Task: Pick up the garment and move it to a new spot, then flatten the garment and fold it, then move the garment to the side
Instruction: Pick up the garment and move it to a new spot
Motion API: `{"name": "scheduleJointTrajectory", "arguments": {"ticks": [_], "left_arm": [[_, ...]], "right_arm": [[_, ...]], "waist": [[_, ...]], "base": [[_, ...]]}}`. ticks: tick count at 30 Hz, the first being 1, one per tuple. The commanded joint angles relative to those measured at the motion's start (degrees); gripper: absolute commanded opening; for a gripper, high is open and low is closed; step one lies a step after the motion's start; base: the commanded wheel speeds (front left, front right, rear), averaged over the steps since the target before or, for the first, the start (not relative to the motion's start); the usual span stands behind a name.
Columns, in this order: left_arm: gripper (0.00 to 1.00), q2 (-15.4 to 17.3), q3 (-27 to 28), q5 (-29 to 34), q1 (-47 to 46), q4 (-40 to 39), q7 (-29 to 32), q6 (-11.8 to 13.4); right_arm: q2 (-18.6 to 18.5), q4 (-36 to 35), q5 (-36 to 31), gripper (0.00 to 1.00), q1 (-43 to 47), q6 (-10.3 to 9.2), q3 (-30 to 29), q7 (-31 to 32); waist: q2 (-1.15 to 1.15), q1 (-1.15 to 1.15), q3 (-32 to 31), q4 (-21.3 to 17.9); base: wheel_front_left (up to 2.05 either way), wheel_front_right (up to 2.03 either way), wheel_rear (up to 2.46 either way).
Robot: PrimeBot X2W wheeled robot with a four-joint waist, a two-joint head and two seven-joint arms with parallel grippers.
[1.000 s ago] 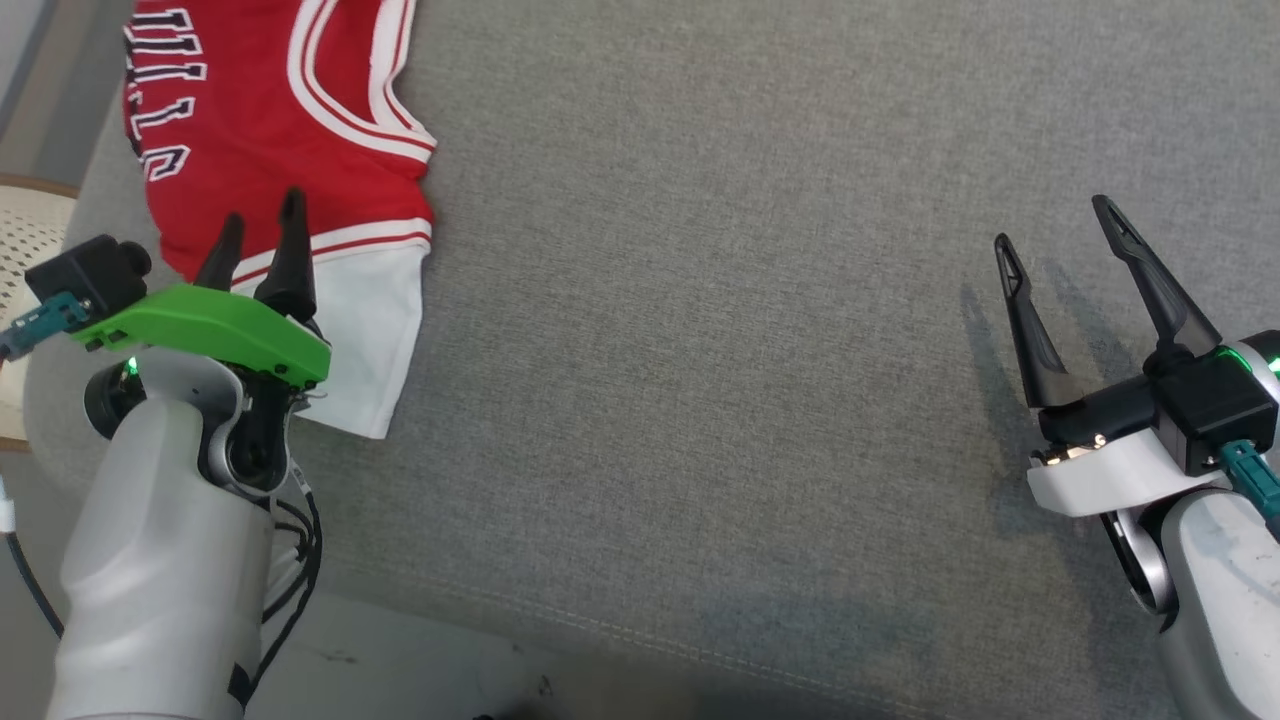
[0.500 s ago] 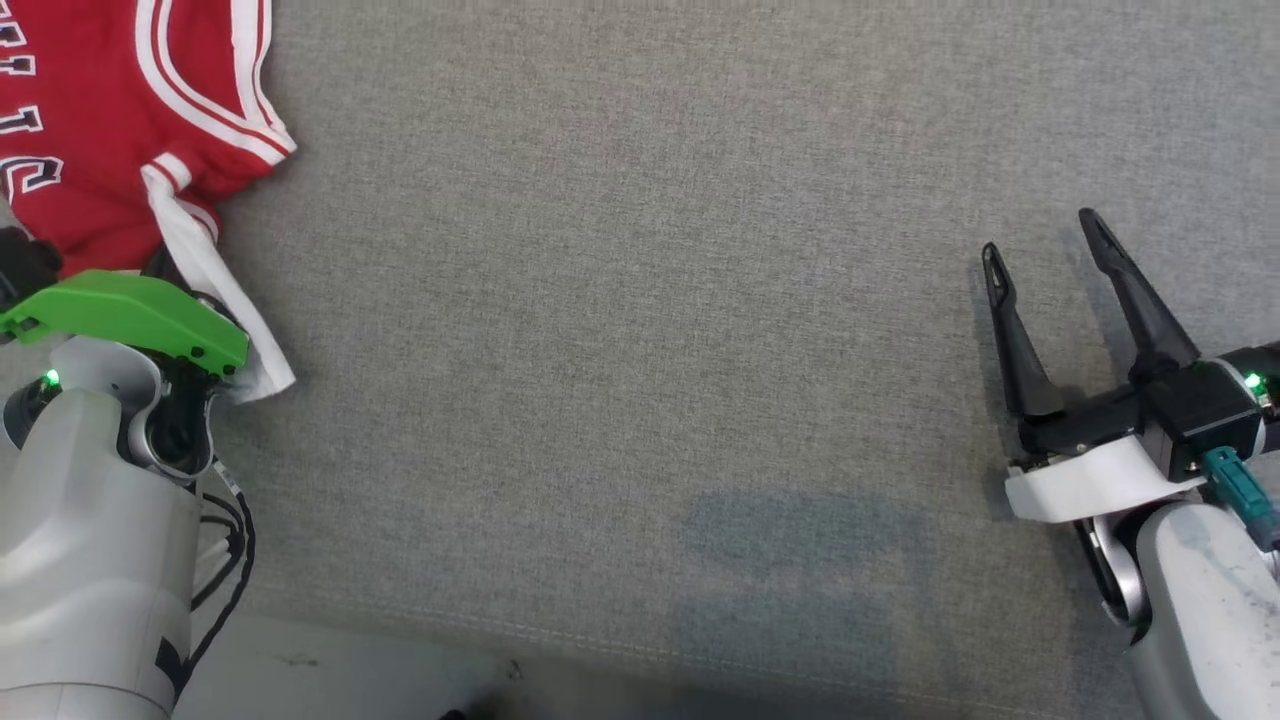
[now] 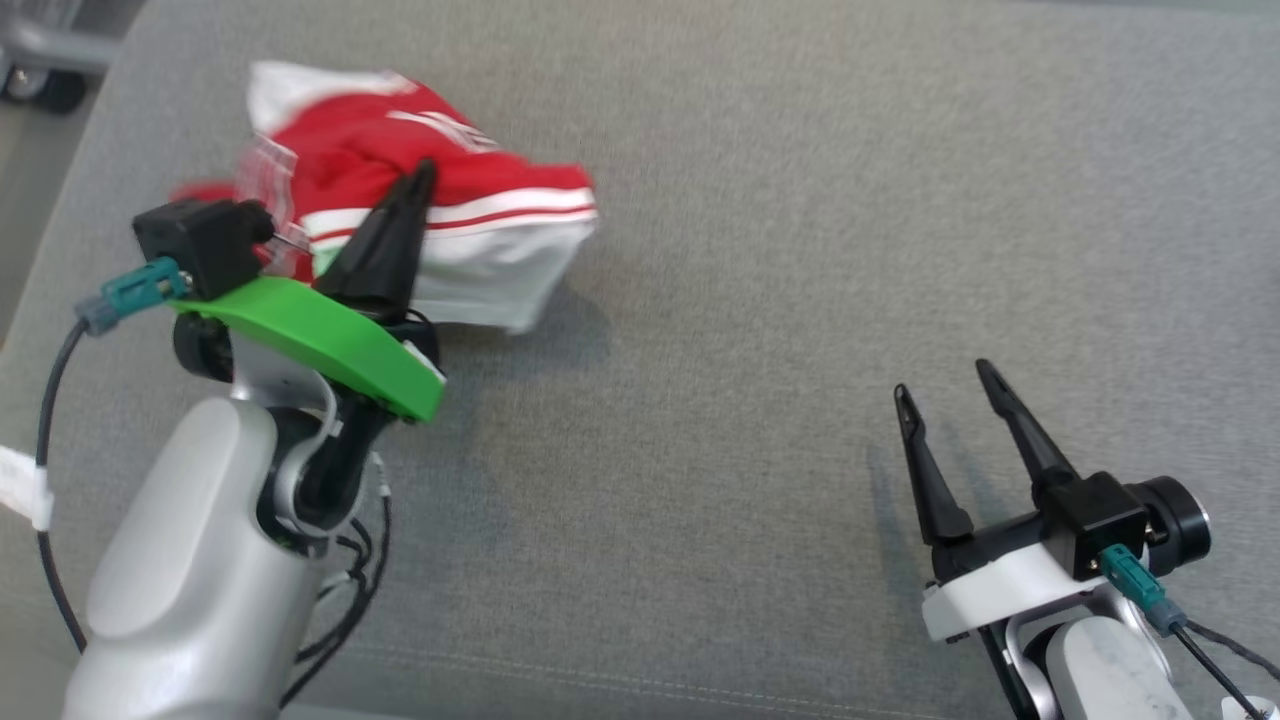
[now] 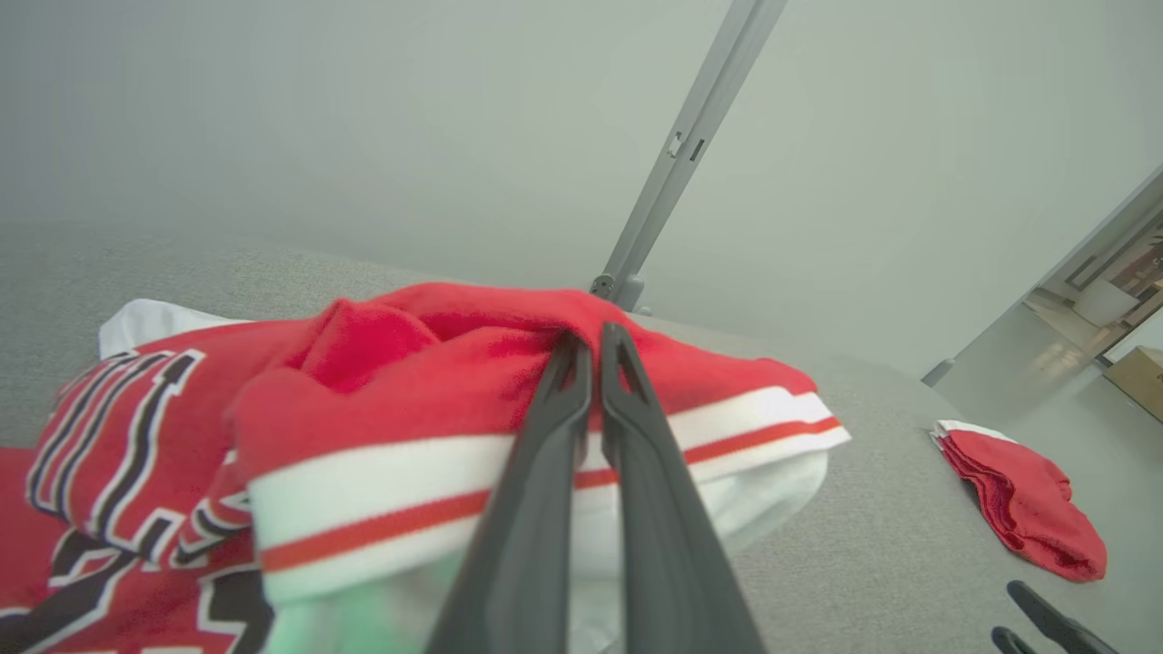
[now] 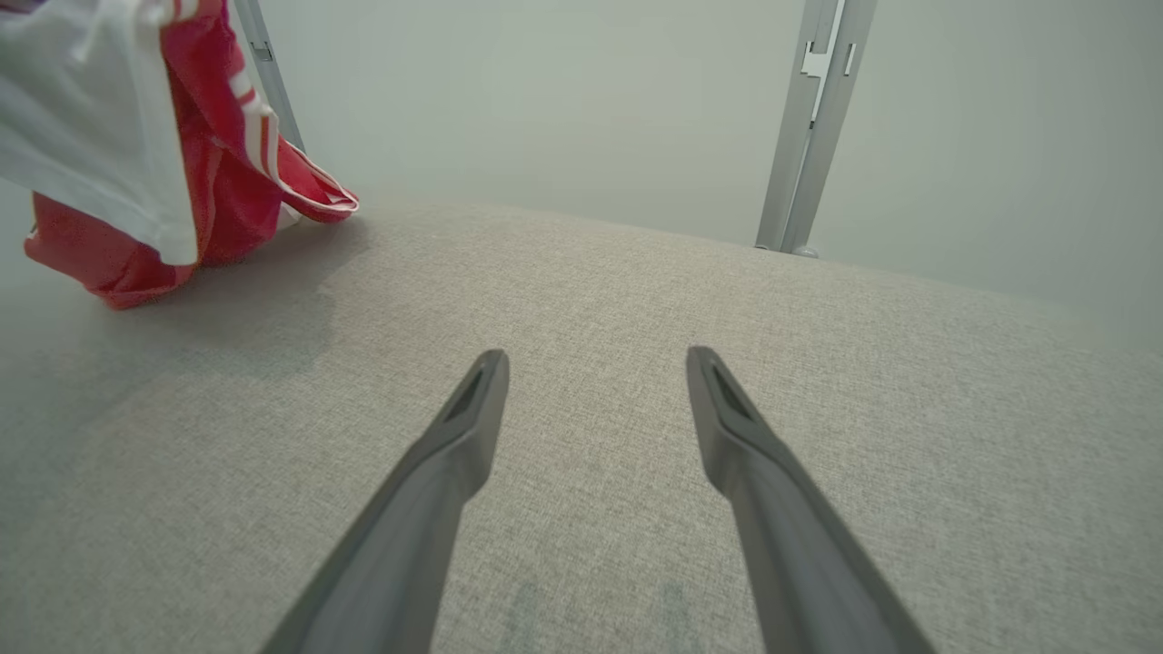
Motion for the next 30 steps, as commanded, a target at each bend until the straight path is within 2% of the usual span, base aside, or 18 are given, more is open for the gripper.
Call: {"name": "scheduleJointTrajectory", "arguments": {"ticks": [1, 4, 7, 11, 13, 17, 19, 24, 30], "left_arm": [[0.0, 0.44, -0.62, 0.24, 2.4, -5.4, 1.68, 1.71], [0.0, -0.54, -2.37, -0.88, 5.02, -16.82, 5.33, 4.78], [0.0, -1.96, -4.44, -2.8, 7.64, -24.47, 8.64, 6.95], [0.0, -3.73, -7.99, -2.25, 8.84, -26.63, 11.11, 9.03], [0.0, -4.84, -8.86, -2.72, 9.09, -26.08, 11.31, 9.04], [0.0, -6.35, -11.16, -0.94, 8.1, -18.03, 10.35, 8.51], [0.0, -8.12, -12.0, -0.96, 7.69, -12.16, 9.08, 7.79], [0.0, -10.49, -12.89, -0.15, 6.02, 4.6, 3.19, 3.74], [0.0, -12.09, -14.79, 2.89, 3.6, 21.8, -4.77, 1.29]], "right_arm": [[0.6, 0.15, 0.64, 1.0, 1.19, -0.11, 0.39, -0.17], [1.25, 0.28, 0.84, 1.0, 2.17, -0.11, 0.63, -0.17], [1.72, 0.33, 1.06, 1.0, 2.38, -0.11, 0.75, -0.18], [2.08, 0.46, 1.0, 1.0, 2.16, -0.11, 1.09, -0.17], [2.08, 0.51, 0.98, 1.0, 2.02, -0.11, 1.21, -0.18], [2.34, 0.28, 1.19, 1.0, 1.01, -0.11, 1.34, -0.17], [2.39, 0.31, 1.46, 1.0, 0.63, -0.11, 1.22, -0.17], [2.51, 0.54, 2.36, 1.0, 0.39, -0.11, 0.73, -0.17], [2.51, 0.69, 3.55, 1.0, 0.26, -0.11, 0.41, -0.17]], "waist": [[0.0, 0.0, -8.88, -4.79], [0.0, 0.0, -10.43, -7.36], [0.0, 0.0, -10.82, -10.04], [0.0, 0.0, -10.02, -13.77], [0.0, 0.0, -9.77, -14.65], [0.0, 0.0, -7.74, -18.43], [0.0, 0.0, -6.72, -20.03], [0.0, 0.0, -4.48, -22.96], [0.0, 0.0, -3.65, -24.08]], "base": [[0.0, 0.0, 0.0], [0.0, 0.0, 0.0], [0.0, 0.0, 0.0], [0.0, 0.0, 0.0], [0.0, 0.0, 0.0], [0.0, 0.0, 0.0], [0.0, 0.0, 0.0], [0.0, 0.0, 0.0], [0.0, 0.0, 0.0]]}}
